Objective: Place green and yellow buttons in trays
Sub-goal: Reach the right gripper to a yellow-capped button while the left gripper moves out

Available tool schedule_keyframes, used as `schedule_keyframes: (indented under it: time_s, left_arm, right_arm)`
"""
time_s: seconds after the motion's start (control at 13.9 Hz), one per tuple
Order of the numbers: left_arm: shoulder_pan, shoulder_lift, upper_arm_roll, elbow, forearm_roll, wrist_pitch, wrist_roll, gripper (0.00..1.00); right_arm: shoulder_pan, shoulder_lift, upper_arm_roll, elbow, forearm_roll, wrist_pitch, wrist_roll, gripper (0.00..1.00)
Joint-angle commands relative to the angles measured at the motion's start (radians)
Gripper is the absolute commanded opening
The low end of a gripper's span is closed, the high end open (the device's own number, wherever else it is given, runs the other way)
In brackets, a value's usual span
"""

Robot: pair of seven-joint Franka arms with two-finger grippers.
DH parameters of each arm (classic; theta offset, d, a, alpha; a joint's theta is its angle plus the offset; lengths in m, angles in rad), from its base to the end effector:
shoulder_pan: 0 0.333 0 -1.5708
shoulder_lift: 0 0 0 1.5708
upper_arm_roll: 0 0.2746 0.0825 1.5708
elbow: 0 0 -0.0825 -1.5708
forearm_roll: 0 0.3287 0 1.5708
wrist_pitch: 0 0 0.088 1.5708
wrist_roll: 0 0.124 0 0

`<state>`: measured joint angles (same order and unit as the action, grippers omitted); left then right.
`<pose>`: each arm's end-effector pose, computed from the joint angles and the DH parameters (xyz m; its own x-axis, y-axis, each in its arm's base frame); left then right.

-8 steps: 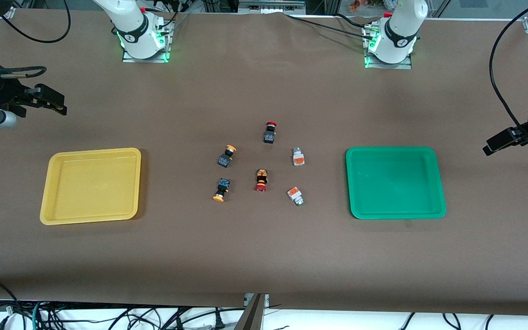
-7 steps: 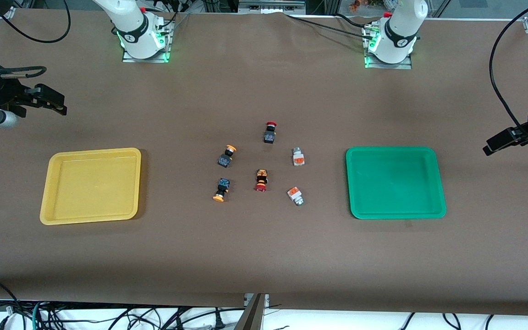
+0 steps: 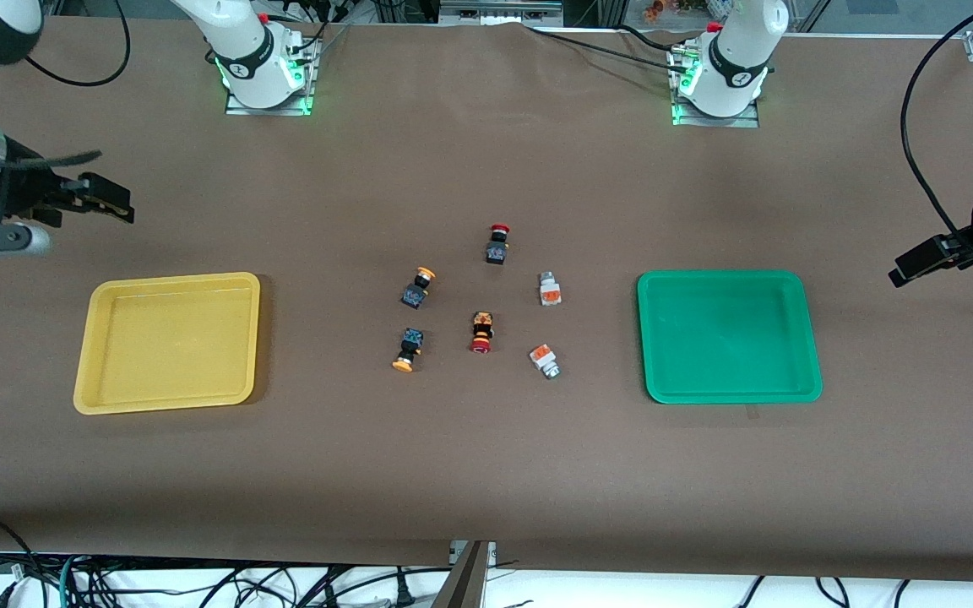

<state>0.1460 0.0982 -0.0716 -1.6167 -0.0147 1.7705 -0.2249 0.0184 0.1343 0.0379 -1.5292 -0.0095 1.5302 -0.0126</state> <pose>0.5394 0.0401 0.5139 0.9532 0.2982 0.0496 0.2968 -0.9544 0.0334 0.5235 0.0272 0.5113 0.9888 0.0683 -0.1329 0.0693 -0.9976 0.0027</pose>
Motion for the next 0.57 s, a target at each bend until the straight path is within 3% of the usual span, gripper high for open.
schedule_keyframes:
  time_s: [0.0,0.22,0.5]
  left_arm:
    - [-0.009,0.004,-0.004,0.003,-0.005,0.012,0.013,1.00]
    - [-0.009,0.008,-0.004,0.012,-0.005,0.009,0.016,1.00]
    - [-0.028,0.028,-0.005,0.018,-0.005,0.009,0.019,1.00]
  right_arm:
    - [-0.005,0.060,0.007,0.020,-0.014,0.025,-0.007,1.00]
    - [0.055,0.166,0.016,0.015,0.005,0.141,0.029,1.00]
    - [0.171,0.316,0.016,0.011,0.020,0.356,0.284,1.00]
